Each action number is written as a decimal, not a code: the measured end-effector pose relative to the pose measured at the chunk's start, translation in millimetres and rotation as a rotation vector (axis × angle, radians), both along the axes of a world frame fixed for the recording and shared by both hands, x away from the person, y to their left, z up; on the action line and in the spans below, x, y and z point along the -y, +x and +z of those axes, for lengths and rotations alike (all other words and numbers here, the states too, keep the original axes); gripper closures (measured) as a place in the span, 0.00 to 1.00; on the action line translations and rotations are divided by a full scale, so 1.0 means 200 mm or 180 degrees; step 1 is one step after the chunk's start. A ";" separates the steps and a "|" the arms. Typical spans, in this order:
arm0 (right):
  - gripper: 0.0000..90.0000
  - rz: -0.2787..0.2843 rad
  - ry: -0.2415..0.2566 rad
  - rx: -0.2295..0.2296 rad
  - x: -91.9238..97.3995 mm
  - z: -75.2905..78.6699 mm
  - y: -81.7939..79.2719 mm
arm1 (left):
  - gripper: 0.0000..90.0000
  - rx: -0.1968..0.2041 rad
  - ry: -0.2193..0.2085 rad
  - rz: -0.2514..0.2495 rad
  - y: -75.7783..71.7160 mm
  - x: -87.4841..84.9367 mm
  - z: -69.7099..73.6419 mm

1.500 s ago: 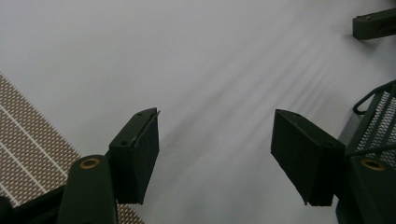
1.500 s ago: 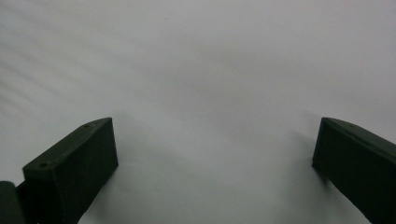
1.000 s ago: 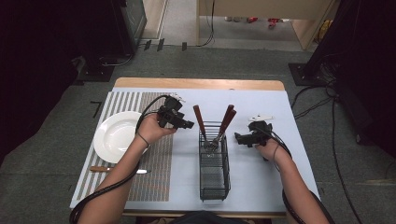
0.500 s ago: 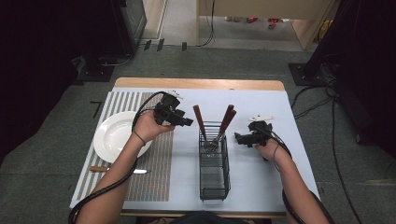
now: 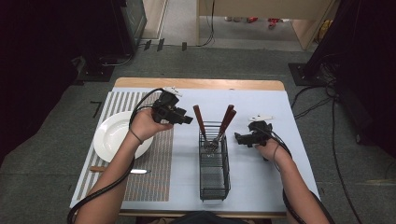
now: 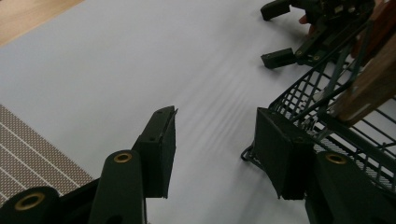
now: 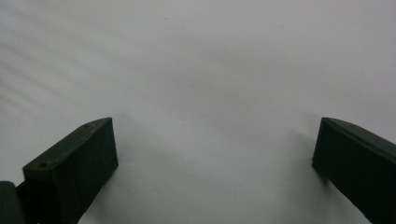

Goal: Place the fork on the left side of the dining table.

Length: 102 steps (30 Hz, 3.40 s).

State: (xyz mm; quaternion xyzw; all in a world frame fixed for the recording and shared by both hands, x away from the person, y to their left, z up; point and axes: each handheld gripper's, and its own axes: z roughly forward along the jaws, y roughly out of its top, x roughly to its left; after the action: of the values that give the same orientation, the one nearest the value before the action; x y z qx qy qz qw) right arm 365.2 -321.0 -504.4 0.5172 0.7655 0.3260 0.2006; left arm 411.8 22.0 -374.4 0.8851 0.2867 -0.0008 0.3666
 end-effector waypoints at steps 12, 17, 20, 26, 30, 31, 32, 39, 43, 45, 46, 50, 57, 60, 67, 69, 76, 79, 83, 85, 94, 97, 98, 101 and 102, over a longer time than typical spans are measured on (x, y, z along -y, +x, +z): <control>0.00 -0.0003 0.0005 -0.0001 0.00 0.00 0.00 | 0.58 0.0121 -0.0087 -0.0093 -0.05 -0.01 0.15; 0.00 0.0000 0.0003 -0.0001 0.00 0.00 0.00 | 0.58 0.0140 -0.0136 -0.0147 -0.08 -0.01 0.21; 0.00 -0.0003 0.0005 -0.0004 0.00 0.00 0.00 | 0.59 0.0153 -0.0179 -0.0189 -0.09 -0.02 0.24; 0.00 -0.0001 0.0004 -0.0002 0.00 0.00 0.00 | 0.61 0.0154 -0.0293 -0.0265 -0.11 -0.01 0.29; 0.00 0.0000 0.0001 -0.0004 0.00 0.00 0.00 | 0.61 0.0133 -0.0300 -0.0300 -0.11 0.01 0.29; 0.00 -0.0001 0.0002 -0.0005 0.00 0.00 0.00 | 0.61 0.0131 -0.0286 -0.0322 -0.11 0.02 0.28; 0.00 0.0000 0.0001 -0.0004 0.00 0.00 0.00 | 0.61 0.0129 -0.0276 -0.0335 -0.10 0.03 0.28; 0.00 0.0004 0.0000 0.0001 0.00 0.00 0.00 | 0.64 0.0083 -0.0207 -0.0448 -0.06 0.08 0.30; 0.00 0.0004 0.0002 0.0001 0.00 0.00 0.00 | 0.68 0.0014 -0.0208 -0.0512 -0.03 0.11 0.31; 0.00 0.0005 0.0002 0.0003 0.00 0.00 0.00 | 0.72 -0.0111 -0.0219 -0.0535 -0.02 0.13 0.30; 0.00 0.0005 0.0001 0.0003 0.00 0.00 0.00 | 0.76 -0.0158 -0.0239 -0.0562 -0.01 0.13 0.30; 0.00 -0.0001 0.0003 0.0000 0.00 0.00 0.00 | 0.85 -0.0243 -0.0240 -0.0613 -0.02 0.13 0.29; 0.00 -0.0002 0.0003 -0.0001 0.00 0.00 0.00 | 0.90 -0.0256 -0.0359 -0.0651 -0.06 0.11 0.34; 0.00 0.0000 0.0002 -0.0001 0.00 0.00 0.00 | 0.91 -0.0201 -0.0364 -0.0664 -0.08 0.11 0.36; 0.00 -0.0001 0.0001 0.0000 0.00 0.00 0.00 | 0.91 -0.0094 -0.0427 -0.0648 -0.11 0.10 0.41; 0.00 -0.0004 0.0006 0.0000 0.00 0.00 0.00 | 0.91 -0.0059 -0.0444 -0.0648 -0.12 0.09 0.43; 0.00 -0.0004 0.0006 0.0000 0.00 0.00 0.00 | 0.91 0.0065 -0.0519 -0.0604 -0.16 0.07 0.49; 0.00 -0.0004 0.0007 -0.0001 0.00 0.00 0.00 | 0.91 0.0099 -0.0534 -0.0595 -0.17 0.05 0.52; 0.00 -0.0004 0.0005 0.0000 0.00 0.00 0.00 | 0.91 0.0132 -0.0575 -0.0546 -0.18 0.03 0.54; 0.00 -0.0003 0.0006 0.0000 0.00 0.00 0.00 | 0.91 0.0145 -0.0602 -0.0525 -0.19 0.02 0.55; 0.00 -0.0004 0.0004 -0.0003 0.00 0.00 0.00 | 0.91 0.0155 -0.0807 -0.0511 -0.20 -0.05 0.61; 0.00 -0.0003 0.0003 -0.0002 0.00 0.00 0.00 | 0.91 0.0171 -0.0834 -0.0481 -0.21 -0.07 0.63; 0.00 -0.0003 0.0003 -0.0001 0.00 0.00 0.00 | 0.91 0.0186 -0.0839 -0.0471 -0.21 -0.08 0.64; 0.00 -0.0004 0.0003 -0.0002 0.00 0.00 0.00 | 0.91 0.0226 -0.0868 -0.0438 -0.22 -0.11 0.66; 0.00 -0.0004 0.0003 -0.0002 0.00 0.00 0.00 | 0.91 0.0244 -0.0879 -0.0424 -0.23 -0.12 0.67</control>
State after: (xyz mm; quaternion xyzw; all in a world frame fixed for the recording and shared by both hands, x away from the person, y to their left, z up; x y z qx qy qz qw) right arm 364.9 -320.9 -504.3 0.5178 0.7651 0.3261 0.2003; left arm 366.0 45.5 -239.8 0.8427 0.2103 -0.0308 0.4946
